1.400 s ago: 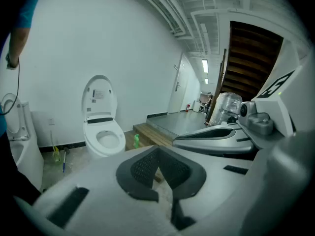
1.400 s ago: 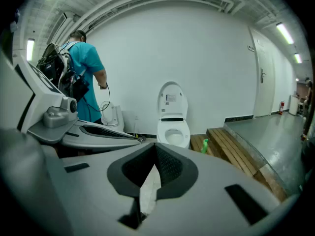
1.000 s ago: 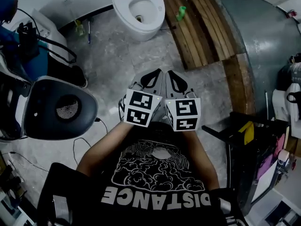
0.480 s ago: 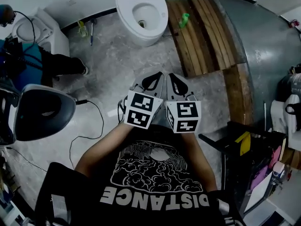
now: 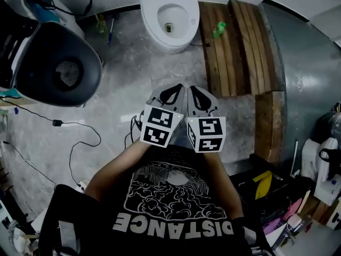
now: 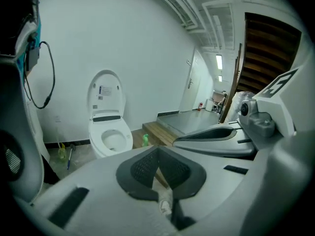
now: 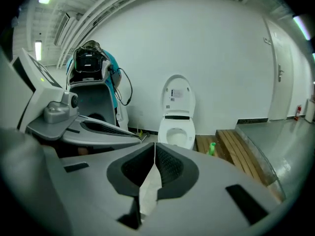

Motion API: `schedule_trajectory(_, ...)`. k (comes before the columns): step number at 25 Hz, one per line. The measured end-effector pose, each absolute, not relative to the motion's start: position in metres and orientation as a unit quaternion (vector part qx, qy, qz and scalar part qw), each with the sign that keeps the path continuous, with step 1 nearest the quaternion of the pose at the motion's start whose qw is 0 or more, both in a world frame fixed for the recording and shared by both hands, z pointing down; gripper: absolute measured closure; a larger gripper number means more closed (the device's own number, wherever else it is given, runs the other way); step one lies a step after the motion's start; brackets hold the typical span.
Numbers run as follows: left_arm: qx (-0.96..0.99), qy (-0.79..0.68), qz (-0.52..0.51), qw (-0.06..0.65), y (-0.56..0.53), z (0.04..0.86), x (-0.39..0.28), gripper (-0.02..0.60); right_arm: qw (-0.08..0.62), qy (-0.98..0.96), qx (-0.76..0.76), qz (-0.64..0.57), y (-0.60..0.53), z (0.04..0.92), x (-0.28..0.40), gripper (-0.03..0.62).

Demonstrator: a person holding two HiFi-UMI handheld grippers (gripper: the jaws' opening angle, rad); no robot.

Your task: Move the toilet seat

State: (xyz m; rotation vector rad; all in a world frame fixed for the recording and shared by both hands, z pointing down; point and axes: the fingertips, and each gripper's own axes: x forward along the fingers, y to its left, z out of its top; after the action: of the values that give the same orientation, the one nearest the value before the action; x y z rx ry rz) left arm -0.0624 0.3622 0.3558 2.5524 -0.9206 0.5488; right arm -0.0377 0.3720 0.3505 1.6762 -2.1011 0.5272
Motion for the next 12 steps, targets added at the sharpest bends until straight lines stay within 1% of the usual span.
schedule_trajectory(4, 0.896, -0.341, 0.204, 0.198, 0.343, 0.368, -0.032, 0.569, 0.204, -0.761, 0.583, 0.200, 0.352, 0.361, -0.007, 0.574)
schedule_trajectory(12, 0.877, -0.369, 0.184, 0.246, 0.296, 0.390, 0.036, 0.569, 0.202, -0.786, 0.538, 0.230, 0.310, 0.379, 0.060, 0.574)
